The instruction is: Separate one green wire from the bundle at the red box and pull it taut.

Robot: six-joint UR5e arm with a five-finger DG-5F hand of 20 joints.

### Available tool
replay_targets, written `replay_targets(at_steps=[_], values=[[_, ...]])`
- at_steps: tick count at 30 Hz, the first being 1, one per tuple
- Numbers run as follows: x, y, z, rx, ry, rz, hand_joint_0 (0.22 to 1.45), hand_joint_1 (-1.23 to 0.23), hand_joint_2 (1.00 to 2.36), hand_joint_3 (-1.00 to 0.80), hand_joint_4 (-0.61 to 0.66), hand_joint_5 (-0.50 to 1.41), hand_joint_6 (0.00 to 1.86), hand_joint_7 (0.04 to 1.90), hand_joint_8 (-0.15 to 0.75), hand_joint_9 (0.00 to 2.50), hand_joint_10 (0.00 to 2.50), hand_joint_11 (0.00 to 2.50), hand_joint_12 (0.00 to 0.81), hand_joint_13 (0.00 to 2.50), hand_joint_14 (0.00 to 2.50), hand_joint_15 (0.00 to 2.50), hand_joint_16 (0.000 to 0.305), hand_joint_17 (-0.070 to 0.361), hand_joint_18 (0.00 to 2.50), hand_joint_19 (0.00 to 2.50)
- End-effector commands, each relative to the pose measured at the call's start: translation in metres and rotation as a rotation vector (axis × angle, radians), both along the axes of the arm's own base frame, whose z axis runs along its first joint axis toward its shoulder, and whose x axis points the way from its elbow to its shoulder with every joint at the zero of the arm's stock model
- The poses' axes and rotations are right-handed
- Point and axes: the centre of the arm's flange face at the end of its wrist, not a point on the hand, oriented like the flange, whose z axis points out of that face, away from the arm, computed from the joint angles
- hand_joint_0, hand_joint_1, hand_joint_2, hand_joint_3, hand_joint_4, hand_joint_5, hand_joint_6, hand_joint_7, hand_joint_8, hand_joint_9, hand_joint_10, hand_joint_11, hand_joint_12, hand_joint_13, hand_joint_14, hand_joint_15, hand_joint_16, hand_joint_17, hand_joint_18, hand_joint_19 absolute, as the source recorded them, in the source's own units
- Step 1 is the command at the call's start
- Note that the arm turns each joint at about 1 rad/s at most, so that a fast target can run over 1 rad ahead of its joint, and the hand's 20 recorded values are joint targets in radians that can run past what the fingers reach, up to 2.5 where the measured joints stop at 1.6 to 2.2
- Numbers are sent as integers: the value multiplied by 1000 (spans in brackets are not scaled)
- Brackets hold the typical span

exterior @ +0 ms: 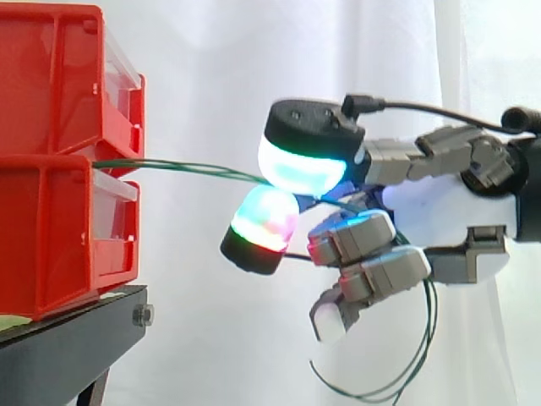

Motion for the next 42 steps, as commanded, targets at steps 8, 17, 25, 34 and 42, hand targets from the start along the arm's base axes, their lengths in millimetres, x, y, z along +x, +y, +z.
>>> replay_targets(at_steps=[8,17,25,34,42], values=[[1,2,-9,16,-61,-1,675,-791,1003,-467,150,-226,899,959,278,1082,506,1663,309,1485,7,1603,55,123,908,517],[2,2,-7,18,-69,0,730,-898,1000,-500,138,-213,898,999,281,1104,526,1671,314,1479,9,1619,52,118,934,492],[2,2,-6,25,-72,2,543,-850,1000,-500,163,-202,898,983,305,1156,583,1626,329,1544,4,1670,53,120,978,537],[5,3,5,41,-79,7,637,-686,1000,-500,123,-182,905,1086,297,1246,413,1719,311,1533,8,1659,52,117,966,550],[9,0,14,45,-80,9,661,-775,1017,-293,47,-186,923,1137,299,1239,376,1769,325,1512,8,1629,53,119,950,543]])
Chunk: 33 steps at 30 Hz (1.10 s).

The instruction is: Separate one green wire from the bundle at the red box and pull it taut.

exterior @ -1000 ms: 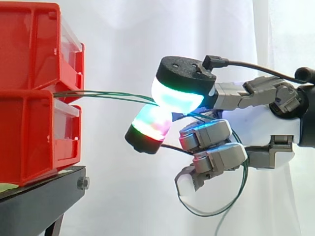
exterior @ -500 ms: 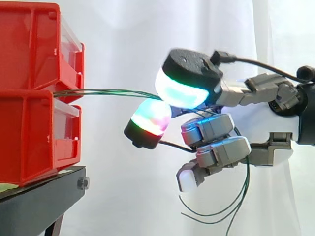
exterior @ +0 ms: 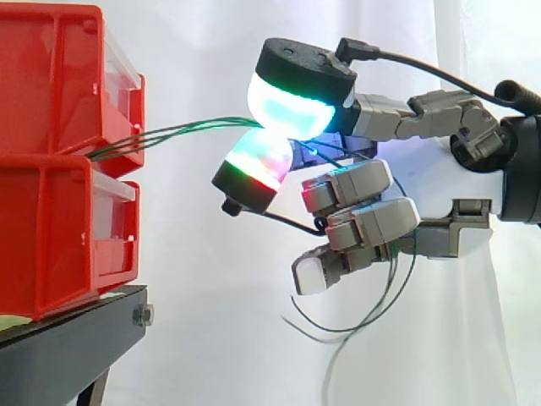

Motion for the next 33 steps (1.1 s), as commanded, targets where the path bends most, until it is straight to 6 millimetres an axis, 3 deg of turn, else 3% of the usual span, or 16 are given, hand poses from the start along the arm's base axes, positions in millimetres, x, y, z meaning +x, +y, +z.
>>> replay_targets(at_steps=[1,3,6,12,17,27,33], values=[[0,0,4,-1,6,2,663,-782,1017,-292,47,-187,925,1127,297,1232,362,1765,317,1504,9,1627,53,119,948,543],[0,0,2,-1,13,2,674,-820,1015,-320,63,-192,924,1091,289,1220,361,1758,322,1491,10,1630,53,119,940,536],[0,-1,2,4,12,1,656,-869,1000,-500,131,-189,919,1080,300,1237,329,1780,322,1485,11,1608,53,119,931,536],[0,-1,3,5,12,1,582,-836,1000,-500,143,-185,917,1080,302,1261,339,1771,341,1468,15,1562,53,120,931,540],[-1,-1,1,4,19,1,524,-706,1000,-500,159,-178,907,1085,315,1286,370,1757,358,1467,13,1511,56,127,940,546],[-1,1,1,4,19,4,595,-670,1001,-500,152,-167,889,1135,309,1379,191,1812,335,1459,16,1496,53,120,908,564],[-1,1,1,4,19,4,583,-643,1016,-293,59,-148,873,1222,261,1521,2,1906,327,1440,20,1493,53,118,899,562]])
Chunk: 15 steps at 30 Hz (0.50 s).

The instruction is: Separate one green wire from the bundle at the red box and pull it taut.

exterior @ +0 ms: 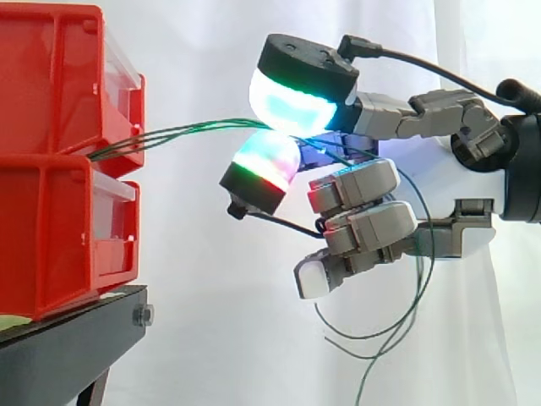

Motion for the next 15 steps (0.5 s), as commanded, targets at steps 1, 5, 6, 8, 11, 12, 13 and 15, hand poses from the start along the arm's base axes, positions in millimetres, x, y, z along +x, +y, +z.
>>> replay_targets(at_steps=[1,5,6,8,11,12,13,15], values=[[0,0,0,-1,1,0,580,-641,1017,-282,55,-147,872,1222,255,1524,3,1900,334,1441,19,1483,53,119,897,562],[0,0,0,-2,0,0,573,-629,1018,-252,74,-141,864,1247,268,1549,4,1881,343,1431,23,1464,53,119,889,564],[0,0,0,-3,1,0,574,-631,1017,-257,83,-141,864,1239,267,1547,5,1893,341,1430,21,1458,53,120,888,564],[0,1,0,-3,1,2,572,-655,1016,-271,96,-143,859,1251,263,1528,6,1887,345,1429,21,1463,53,120,889,563],[0,1,0,-4,2,2,572,-750,1004,-439,119,-152,858,1222,279,1494,7,1873,342,1425,22,1451,54,121,884,547],[1,0,1,-3,-3,0,574,-752,1003,-452,119,-153,858,1218,280,1487,4,1880,336,1423,21,1460,54,121,885,548],[0,1,0,-3,-1,0,571,-772,1000,-500,122,-154,859,1214,279,1479,5,1886,339,1422,22,1459,54,122,886,546],[0,1,0,-3,-1,0,536,-768,1000,-500,131,-156,859,1188,293,1478,3,1882,352,1429,21,1450,56,125,898,536]])
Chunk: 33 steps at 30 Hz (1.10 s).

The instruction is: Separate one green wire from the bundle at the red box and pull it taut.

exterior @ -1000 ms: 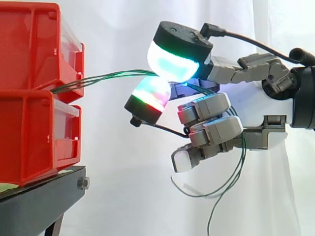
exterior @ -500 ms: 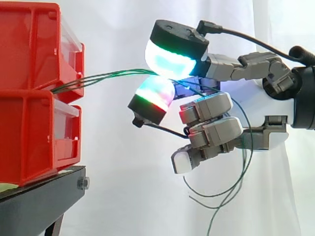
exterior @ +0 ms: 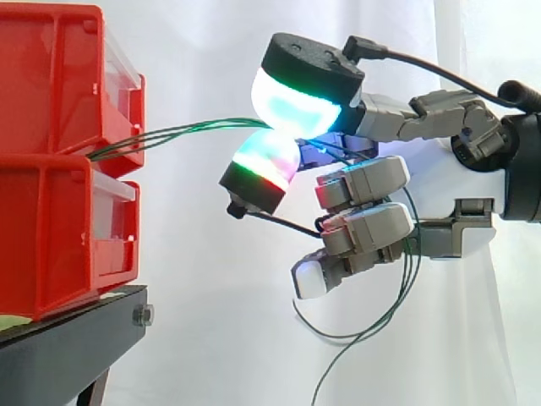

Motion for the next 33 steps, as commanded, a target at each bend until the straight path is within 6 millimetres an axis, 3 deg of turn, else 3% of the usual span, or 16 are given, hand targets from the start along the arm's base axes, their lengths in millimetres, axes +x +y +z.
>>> replay_targets(at_steps=[1,6,13,23,28,33], values=[[0,1,0,-1,-2,2,532,-763,1000,-500,132,-157,857,1188,296,1479,3,1879,360,1431,20,1450,56,126,898,543],[0,0,0,-1,-2,0,502,-642,1000,-500,111,-156,815,1159,299,1484,3,1847,366,1448,19,1459,58,131,920,558],[0,-1,0,-2,3,-5,520,-633,1000,-500,113,-158,806,1201,294,1476,4,1860,364,1444,19,1461,58,130,911,567],[0,2,1,-1,0,-2,589,-622,1013,-329,116,-163,829,1200,277,1474,5,1855,331,1434,20,1474,54,122,891,582],[0,2,0,-1,-2,-2,617,-736,1016,-287,117,-187,861,1152,281,1370,0,1916,335,1426,19,1472,54,123,891,559],[0,2,0,-1,-2,-2,675,-812,1006,-428,108,-206,888,1058,281,1245,121,1832,330,1400,20,1471,54,121,892,533]])
